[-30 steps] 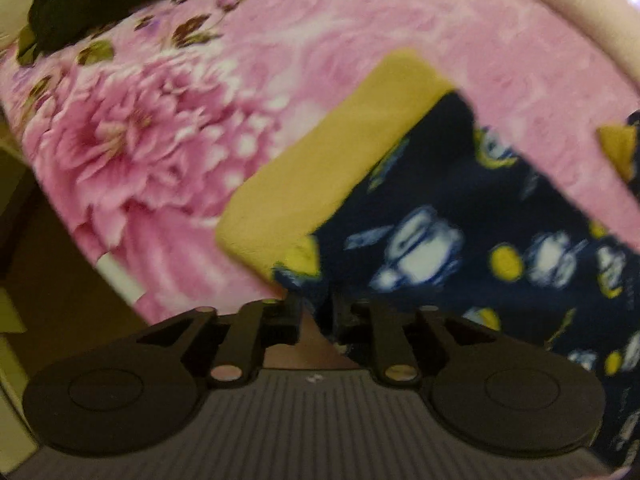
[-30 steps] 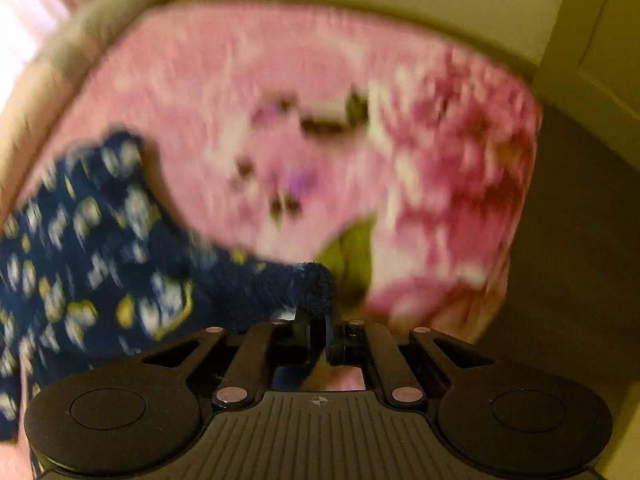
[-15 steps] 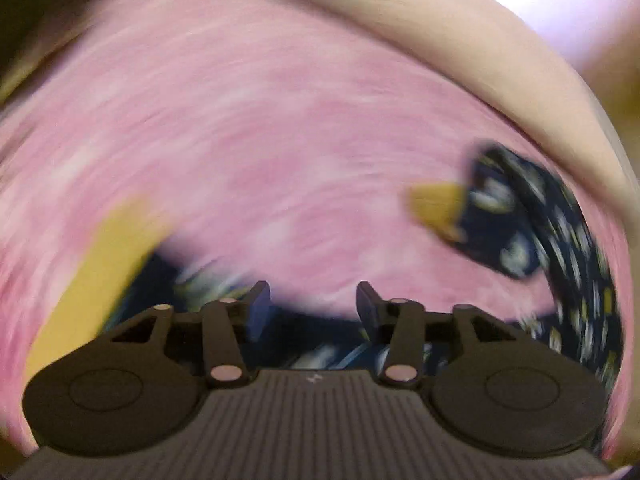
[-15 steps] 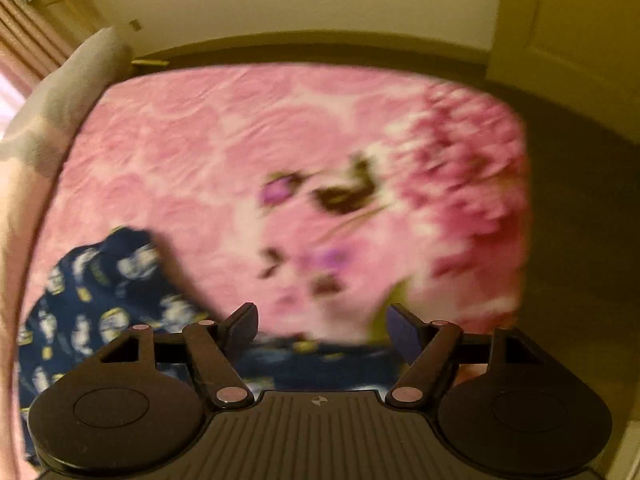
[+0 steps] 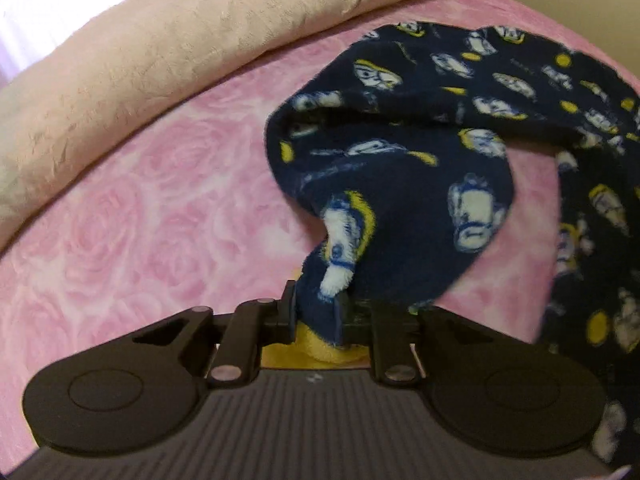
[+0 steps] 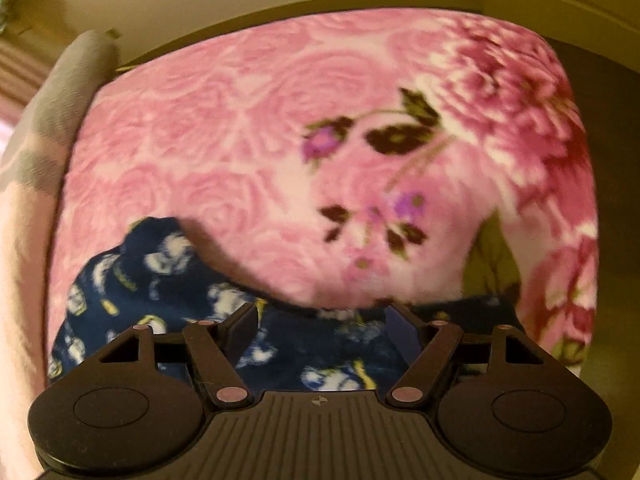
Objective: Fold clothes
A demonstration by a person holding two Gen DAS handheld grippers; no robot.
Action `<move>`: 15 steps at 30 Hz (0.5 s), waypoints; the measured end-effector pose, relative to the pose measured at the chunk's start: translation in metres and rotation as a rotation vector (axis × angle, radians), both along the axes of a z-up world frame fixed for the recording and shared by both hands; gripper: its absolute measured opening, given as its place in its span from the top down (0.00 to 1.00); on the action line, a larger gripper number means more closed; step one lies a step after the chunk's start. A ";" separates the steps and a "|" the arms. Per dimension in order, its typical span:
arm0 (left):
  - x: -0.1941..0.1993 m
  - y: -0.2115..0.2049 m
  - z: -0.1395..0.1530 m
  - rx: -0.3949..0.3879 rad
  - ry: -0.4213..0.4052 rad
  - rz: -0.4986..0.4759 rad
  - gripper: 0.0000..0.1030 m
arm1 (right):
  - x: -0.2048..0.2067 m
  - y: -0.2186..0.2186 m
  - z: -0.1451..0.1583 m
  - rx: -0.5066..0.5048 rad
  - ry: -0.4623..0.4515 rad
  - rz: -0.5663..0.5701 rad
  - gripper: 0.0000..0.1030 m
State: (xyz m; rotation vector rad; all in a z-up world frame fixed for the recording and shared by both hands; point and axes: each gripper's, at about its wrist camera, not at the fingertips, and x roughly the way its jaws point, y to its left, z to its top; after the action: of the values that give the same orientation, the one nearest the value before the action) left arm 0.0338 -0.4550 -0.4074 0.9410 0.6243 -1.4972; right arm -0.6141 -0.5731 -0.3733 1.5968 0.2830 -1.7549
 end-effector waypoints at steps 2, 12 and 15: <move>0.007 -0.004 0.015 -0.084 -0.106 -0.002 0.88 | 0.004 0.002 -0.002 0.016 0.004 -0.018 0.28; 0.061 0.006 0.150 -0.635 -0.674 0.143 0.87 | 0.042 -0.019 0.002 -0.020 -0.016 0.004 0.28; 0.080 0.026 0.141 -0.552 -0.701 0.224 0.82 | 0.053 -0.025 0.000 -0.026 -0.033 0.025 0.28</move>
State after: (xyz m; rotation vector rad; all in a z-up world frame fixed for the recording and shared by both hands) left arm 0.1134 -0.4287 -0.2661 0.8444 -0.1877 -0.9600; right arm -0.5606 -0.5982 -0.3730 1.5958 0.2614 -1.7051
